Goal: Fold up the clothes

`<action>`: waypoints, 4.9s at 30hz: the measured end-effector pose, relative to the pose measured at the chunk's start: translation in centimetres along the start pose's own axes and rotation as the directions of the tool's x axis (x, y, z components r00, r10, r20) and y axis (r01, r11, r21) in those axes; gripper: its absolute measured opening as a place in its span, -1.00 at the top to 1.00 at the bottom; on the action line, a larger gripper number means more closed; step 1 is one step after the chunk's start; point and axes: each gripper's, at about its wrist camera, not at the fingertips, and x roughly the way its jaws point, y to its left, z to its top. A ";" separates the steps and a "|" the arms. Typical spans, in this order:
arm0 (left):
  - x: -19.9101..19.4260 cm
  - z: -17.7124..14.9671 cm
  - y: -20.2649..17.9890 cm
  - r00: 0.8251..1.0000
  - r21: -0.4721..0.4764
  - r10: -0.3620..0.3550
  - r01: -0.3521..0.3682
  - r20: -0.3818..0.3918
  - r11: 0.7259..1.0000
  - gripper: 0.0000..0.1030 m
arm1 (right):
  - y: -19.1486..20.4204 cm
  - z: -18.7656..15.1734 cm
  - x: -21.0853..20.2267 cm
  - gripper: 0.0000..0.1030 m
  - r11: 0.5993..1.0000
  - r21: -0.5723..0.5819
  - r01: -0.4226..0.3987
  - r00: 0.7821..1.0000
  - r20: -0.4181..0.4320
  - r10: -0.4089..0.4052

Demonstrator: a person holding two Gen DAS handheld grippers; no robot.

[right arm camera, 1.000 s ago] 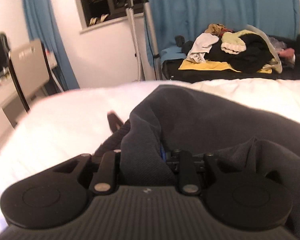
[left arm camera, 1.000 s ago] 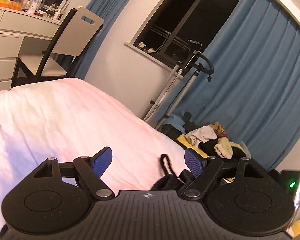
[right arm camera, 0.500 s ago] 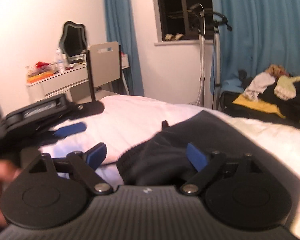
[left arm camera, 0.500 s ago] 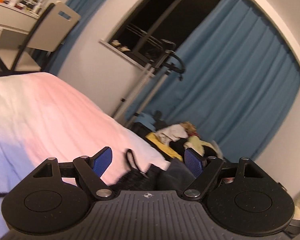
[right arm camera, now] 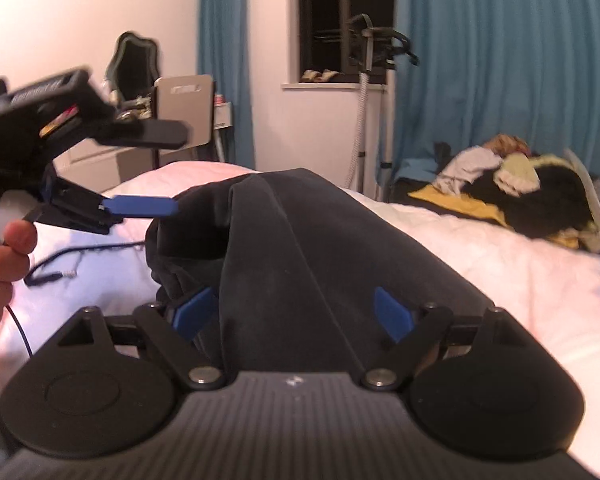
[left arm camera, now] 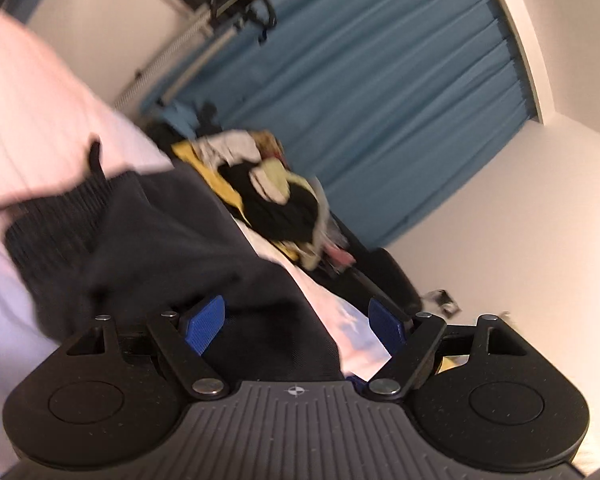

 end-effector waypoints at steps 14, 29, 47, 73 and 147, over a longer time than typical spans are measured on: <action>3.4 0.0 7.3 0.968 -0.207 0.178 -0.140 0.175 0.968 -0.10 | 7.4 -3.3 2.5 0.64 0.864 -0.497 -0.085 0.996 -0.078 0.054; 5.6 2.0 10.9 0.964 -0.074 0.190 -0.179 0.186 0.981 0.54 | 7.5 -3.7 4.3 0.33 0.901 -0.434 -0.032 0.999 0.006 0.038; 1.4 1.6 8.5 0.925 -0.122 0.345 -0.328 0.157 0.937 0.63 | 7.7 -3.4 3.9 0.38 0.878 -0.472 -0.075 0.996 -0.081 0.041; -1.4 -3.0 7.3 0.958 -0.256 0.286 -0.274 0.011 0.927 -0.77 | 8.1 -5.8 6.1 -0.58 0.802 -0.596 0.031 0.995 -0.059 -0.083; -0.8 -2.1 2.3 0.958 -0.142 0.207 -0.181 0.198 0.973 0.32 | -11.1 3.2 -5.5 0.40 0.833 0.553 -0.023 0.988 0.139 -0.065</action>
